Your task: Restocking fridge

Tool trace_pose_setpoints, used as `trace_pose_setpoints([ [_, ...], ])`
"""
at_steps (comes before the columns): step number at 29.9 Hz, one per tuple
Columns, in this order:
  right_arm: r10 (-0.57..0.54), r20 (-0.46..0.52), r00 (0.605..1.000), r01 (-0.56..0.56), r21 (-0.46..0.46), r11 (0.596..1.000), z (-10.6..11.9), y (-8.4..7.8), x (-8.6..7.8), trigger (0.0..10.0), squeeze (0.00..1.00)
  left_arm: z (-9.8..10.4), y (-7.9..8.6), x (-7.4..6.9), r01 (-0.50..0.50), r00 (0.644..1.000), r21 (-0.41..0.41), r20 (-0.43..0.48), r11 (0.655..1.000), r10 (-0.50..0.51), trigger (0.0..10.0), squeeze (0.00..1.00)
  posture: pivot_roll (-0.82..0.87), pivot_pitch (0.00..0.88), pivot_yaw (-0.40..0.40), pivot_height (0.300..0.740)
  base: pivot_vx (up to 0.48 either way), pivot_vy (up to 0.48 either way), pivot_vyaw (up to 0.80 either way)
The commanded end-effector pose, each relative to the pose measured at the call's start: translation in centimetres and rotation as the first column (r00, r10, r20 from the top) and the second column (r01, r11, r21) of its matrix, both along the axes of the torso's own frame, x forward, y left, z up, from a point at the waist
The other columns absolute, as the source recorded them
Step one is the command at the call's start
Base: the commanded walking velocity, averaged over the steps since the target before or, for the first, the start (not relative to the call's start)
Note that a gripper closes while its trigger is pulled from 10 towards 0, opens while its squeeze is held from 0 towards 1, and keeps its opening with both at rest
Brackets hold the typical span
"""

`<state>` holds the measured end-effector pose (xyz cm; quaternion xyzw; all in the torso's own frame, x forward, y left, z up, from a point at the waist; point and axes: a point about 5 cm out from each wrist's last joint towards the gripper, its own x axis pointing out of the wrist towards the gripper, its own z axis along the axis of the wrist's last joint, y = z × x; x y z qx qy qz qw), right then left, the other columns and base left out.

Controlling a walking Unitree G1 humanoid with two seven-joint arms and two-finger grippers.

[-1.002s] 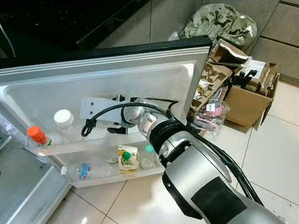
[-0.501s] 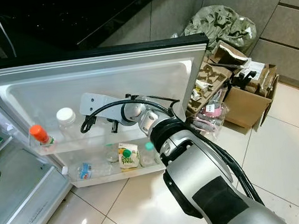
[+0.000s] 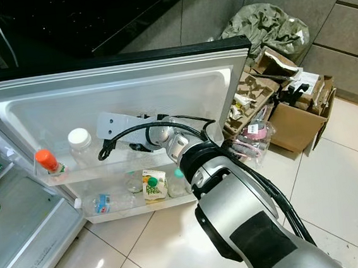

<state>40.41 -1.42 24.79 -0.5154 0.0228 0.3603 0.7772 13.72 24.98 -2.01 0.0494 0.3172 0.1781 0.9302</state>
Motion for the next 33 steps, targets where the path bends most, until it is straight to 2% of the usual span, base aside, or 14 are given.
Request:
trace_pose_setpoints([
  [1,-0.039,-0.11,0.993,0.032,-0.059,0.998,-3.0,-0.9,-0.2,10.0,1.0,-0.5,0.6,-1.5,-0.016,0.998,0.016,-0.058,1.0,0.017,10.0,0.0,0.1,0.359,-0.049,0.71,0.0,0.0,0.0],
  [13,-0.073,-0.099,0.992,0.065,-0.085,0.994,-3.8,-0.9,-0.3,10.0,1.0,-0.4,0.5,-2.2,-0.029,0.998,0.018,-0.063,0.999,0.03,10.0,0.0,0.11,0.374,-0.065,0.71,0.0,0.0,0.0],
  [14,-0.062,-0.119,0.991,0.052,-0.088,0.995,-3.9,-0.9,-0.4,10.0,0.0,-0.4,0.5,-2.3,-0.031,0.997,0.018,-0.063,0.999,0.032,10.0,0.0,0.12,0.377,-0.069,0.71,0.0,0.0,0.0],
  [23,-0.053,-0.202,0.978,0.031,-0.108,0.994,-4.4,-1.1,-0.6,10.0,0.0,-0.4,0.5,-2.6,-0.036,0.997,0.021,-0.065,0.999,0.038,10.0,0.0,0.13,0.378,-0.085,0.71,0.0,0.0,0.0],
  [26,-0.04,-0.259,0.965,-0.001,-0.156,0.988,-4.6,-1.7,-0.7,10.0,0.0,-0.4,0.5,-2.8,-0.044,0.997,0.022,-0.065,0.999,0.046,10.0,0.0,0.14,0.373,-0.091,0.71,0.0,0.0,0.0],
  [30,-0.066,-0.277,0.959,0.048,-0.068,0.996,-4.0,-2.0,-0.5,10.0,0.0,-0.4,0.5,-3.0,-0.049,0.996,0.021,-0.068,0.999,0.05,10.0,0.0,0.13,0.371,-0.091,0.71,0.0,0.0,0.0],
  [33,-0.059,-0.302,0.951,0.046,-0.05,0.998,-3.9,-2.2,-0.5,10.0,0.0,-0.4,0.5,-3.0,-0.046,0.997,0.021,-0.068,0.999,0.047,10.0,0.0,0.13,0.367,-0.087,0.71,0.0,0.0,0.0],
])
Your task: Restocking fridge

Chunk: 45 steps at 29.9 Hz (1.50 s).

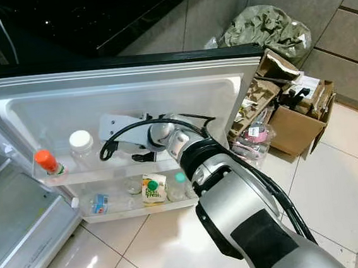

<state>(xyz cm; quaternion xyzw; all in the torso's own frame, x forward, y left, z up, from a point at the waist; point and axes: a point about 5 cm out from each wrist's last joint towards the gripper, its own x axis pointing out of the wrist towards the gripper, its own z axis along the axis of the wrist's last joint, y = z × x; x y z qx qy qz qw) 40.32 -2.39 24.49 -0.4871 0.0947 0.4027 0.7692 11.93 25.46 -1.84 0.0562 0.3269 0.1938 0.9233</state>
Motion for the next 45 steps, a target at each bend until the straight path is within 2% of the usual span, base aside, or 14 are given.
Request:
trace_pose_setpoints([
  [1,-0.05,-0.13,0.99,0.046,-0.035,0.998,-3.6,-1.3,-0.4,10.0,0.0,-0.6,0.0,-1.2,-0.019,0.999,-0.001,-0.045,1.0,0.019,10.0,0.0,0.13,0.367,-0.087,0.71,0.0,0.0,0.0],
  [4,-0.068,-0.085,0.994,0.068,-0.005,0.998,-2.7,-1.7,0.0,8.7,0.0,-0.7,0.0,-1.0,-0.013,0.999,-0.004,-0.045,1.0,0.013,10.0,0.0,0.11,0.363,-0.08,0.71,0.0,0.0,0.0],
  [5,-0.075,-0.069,0.995,0.075,0.001,0.997,-2.5,-1.8,0.1,4.8,0.0,-0.7,-0.1,-1.0,-0.011,0.999,-0.005,-0.045,1.0,0.011,10.0,0.0,0.11,0.363,-0.08,0.71,0.0,0.0,0.0],
  [7,-0.087,-0.045,0.995,0.087,0.008,0.996,-2.2,-2.0,0.3,3.5,0.0,-0.7,-0.1,-0.8,-0.007,0.999,-0.005,-0.046,1.0,0.007,10.0,0.0,0.11,0.36,-0.076,0.71,0.0,0.0,0.0],
  [8,-0.09,-0.039,0.995,0.09,0.012,0.996,-2.1,-2.0,0.3,0.0,0.0,-0.7,-0.1,-0.7,-0.005,0.999,-0.005,-0.046,1.0,0.005,10.0,0.0,0.11,0.357,-0.073,0.71,0.0,0.0,0.0],
  [14,-0.104,-0.012,0.995,0.104,0.025,0.994,-1.6,-2.3,0.5,0.0,0.0,-0.7,-0.1,-0.2,0.001,0.999,-0.006,-0.04,1.0,-0.002,10.0,0.0,0.1,0.345,-0.065,0.71,0.0,0.0,0.0],
  [15,-0.104,0.0,0.995,0.104,0.036,0.994,-1.3,-2.3,0.6,5.8,0.0,-0.7,-0.1,-0.2,0.003,0.999,-0.005,-0.04,1.0,-0.003,10.0,0.0,0.1,0.345,-0.064,0.71,0.0,0.0,0.0],
  [16,-0.104,0.009,0.995,0.103,0.044,0.994,-1.1,-2.2,0.6,5.8,0.0,-0.7,-0.1,-0.1,0.004,0.999,-0.005,-0.039,1.0,-0.004,10.0,0.0,0.1,0.343,-0.06,0.71,0.0,0.0,0.0],
  [17,-0.106,0.026,0.994,0.105,0.049,0.993,-0.8,-2.3,0.7,10.0,0.0,-0.8,0.0,-0.1,0.005,0.999,-0.005,-0.039,1.0,-0.005,10.0,0.0,0.1,0.339,-0.057,0.71,0.0,0.0,0.0],
  [26,-0.146,0.064,0.987,0.133,0.18,0.975,0.9,-3.5,1.2,10.0,0.0,-0.9,-0.3,0.3,0.012,0.999,-0.01,-0.035,1.0,-0.012,10.0,0.0,0.08,0.331,-0.049,0.71,0.0,0.0,0.0],
  [32,-0.111,0.147,0.983,0.042,0.409,0.912,3.4,-4.1,1.3,10.0,0.0,-1.0,-0.4,0.8,0.036,0.998,-0.013,-0.042,0.999,-0.036,10.0,0.0,0.05,0.33,-0.031,0.71,0.0,0.0,0.0],
  [37,-0.147,0.193,0.97,0.017,0.551,0.834,4.0,-4.5,1.2,10.0,0.0,-1.1,-0.5,1.2,0.049,0.998,-0.015,-0.042,0.999,-0.05,10.0,0.0,0.04,0.33,-0.02,0.71,0.0,0.0,0.0],
  [42,-0.222,0.227,0.948,-0.027,0.753,0.657,4.6,-3.8,0.9,10.0,0.0,-1.0,-0.2,1.3,0.061,0.997,-0.009,-0.046,0.998,-0.061,10.0,0.0,0.04,0.332,-0.006,0.71,0.0,0.0,0.0],
  [45,-0.239,0.225,0.945,-0.031,0.785,0.618,4.8,-3.5,0.8,10.0,0.0,-1.0,-0.1,1.3,0.063,0.997,-0.008,-0.047,0.998,-0.064,10.0,0.0,0.04,0.334,-0.003,0.71,0.0,0.0,0.0],
])
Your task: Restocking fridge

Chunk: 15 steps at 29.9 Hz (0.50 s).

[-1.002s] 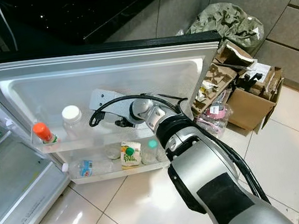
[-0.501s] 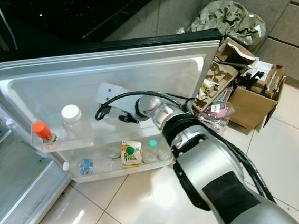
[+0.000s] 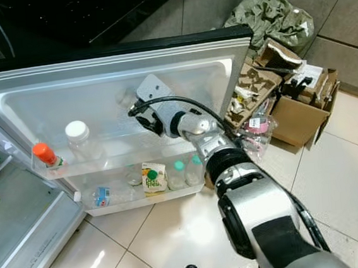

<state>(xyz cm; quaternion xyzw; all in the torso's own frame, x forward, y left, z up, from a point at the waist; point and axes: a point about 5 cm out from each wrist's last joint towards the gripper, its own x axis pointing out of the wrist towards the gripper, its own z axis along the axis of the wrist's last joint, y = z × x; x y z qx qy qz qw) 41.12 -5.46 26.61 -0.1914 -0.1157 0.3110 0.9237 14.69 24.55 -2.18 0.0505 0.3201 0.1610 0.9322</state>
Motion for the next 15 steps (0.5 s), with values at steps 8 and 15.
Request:
trace_pose_setpoints([
  [8,-0.102,0.021,0.995,0.088,0.351,0.932,1.5,2.0,-0.4,10.0,0.0,-0.6,0.9,-1.4,0.009,0.998,0.031,-0.064,0.999,-0.007,10.0,0.0,0.06,0.335,-0.001,0.71,0.0,0.0,0.0],
  [15,-0.057,-0.057,0.997,0.079,0.522,0.849,1.5,3.6,-0.9,10.0,0.0,-0.6,0.9,-1.6,0.003,0.998,0.033,-0.064,0.999,-0.001,10.0,0.0,0.07,0.34,-0.007,0.71,0.0,0.0,0.0],
])
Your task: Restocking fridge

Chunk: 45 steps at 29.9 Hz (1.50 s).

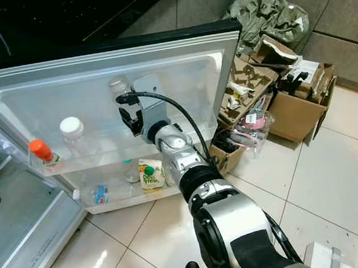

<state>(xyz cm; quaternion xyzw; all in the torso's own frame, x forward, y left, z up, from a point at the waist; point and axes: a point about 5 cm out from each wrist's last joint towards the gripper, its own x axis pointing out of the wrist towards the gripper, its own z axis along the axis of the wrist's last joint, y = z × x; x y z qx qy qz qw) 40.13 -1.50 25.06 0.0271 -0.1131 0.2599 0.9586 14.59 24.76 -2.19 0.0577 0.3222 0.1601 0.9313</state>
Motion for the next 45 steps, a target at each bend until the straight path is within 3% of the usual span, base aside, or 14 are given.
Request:
trace_pose_setpoints([
  [1,-0.019,0.103,0.995,0.005,0.133,0.991,3.6,0.2,-0.1,10.0,0.0,-0.6,0.7,-1.7,-0.006,0.998,0.021,-0.059,1.0,0.007,10.0,0.0,0.07,0.341,-0.007,0.71,0.0,0.0,0.0],
  [8,0.003,0.092,0.996,-0.013,0.101,0.995,2.4,1.6,-0.6,10.0,0.0,-0.6,0.7,-1.7,-0.004,0.998,0.021,-0.061,1.0,0.005,10.0,0.0,0.07,0.342,-0.01,0.71,0.0,0.0,0.0],
  [14,0.116,0.121,0.986,-0.118,0.018,0.993,0.8,4.4,-2.2,10.0,0.0,-0.6,0.7,-1.8,-0.005,0.998,0.019,-0.063,1.0,0.007,10.0,0.0,0.07,0.346,-0.009,0.71,0.0,0.0,0.0],
  [18,0.241,0.127,0.962,-0.238,-0.043,0.97,-0.4,6.8,-3.8,10.0,0.0,-0.6,0.7,-1.7,-0.001,0.998,0.019,-0.062,1.0,0.003,10.0,0.0,0.06,0.344,-0.01,0.71,0.0,0.0,0.0],
  [22,0.304,0.107,0.947,-0.302,-0.036,0.953,-1.0,8.0,-4.6,10.0,0.0,-0.7,0.6,-1.7,-0.004,0.998,0.018,-0.062,1.0,0.005,10.0,0.0,0.06,0.344,-0.013,0.71,0.0,0.0,0.0],
  [25,0.397,0.099,0.913,-0.392,-0.062,0.918,-2.1,9.3,-6.0,10.0,0.0,-0.7,0.6,-1.7,-0.004,0.998,0.017,-0.063,1.0,0.005,10.0,0.0,0.05,0.346,-0.016,0.71,0.0,0.0,0.0],
  [27,0.397,0.099,0.913,-0.392,-0.062,0.918,-2.1,9.3,-6.0,10.0,0.0,-0.7,0.6,-1.7,-0.004,0.998,0.017,-0.063,1.0,0.005,10.0,0.0,0.05,0.346,-0.016,0.71,0.0,0.0,0.0],
  [31,0.408,0.048,0.912,-0.398,-0.143,0.906,-4.4,9.0,-6.4,10.0,0.0,-0.7,0.6,-1.7,-0.002,0.998,0.018,-0.063,1.0,0.003,10.0,0.0,0.05,0.346,-0.021,0.71,0.0,0.0,0.0],
  [33,0.398,-0.024,0.917,-0.397,-0.162,0.904,-6.2,8.5,-6.5,10.0,0.0,-0.8,0.6,-1.8,-0.002,0.998,0.016,-0.064,1.0,0.003,10.0,0.0,0.04,0.347,-0.028,0.71,0.0,0.0,0.0],
  [37,0.37,-0.079,0.926,-0.378,-0.169,0.91,-7.6,7.9,-6.5,10.0,0.0,-0.8,0.5,-1.8,-0.002,0.998,0.015,-0.065,1.0,0.003,10.0,0.0,0.03,0.345,-0.031,0.71,0.0,0.0,0.0],
  [45,0.197,-0.15,0.969,-0.224,-0.187,0.957,-9.0,4.5,-5.2,10.0,0.0,-0.9,0.5,-1.7,0.001,0.998,0.016,-0.065,1.0,0.0,10.0,0.0,0.03,0.341,-0.033,0.71,0.0,0.0,0.0],
])
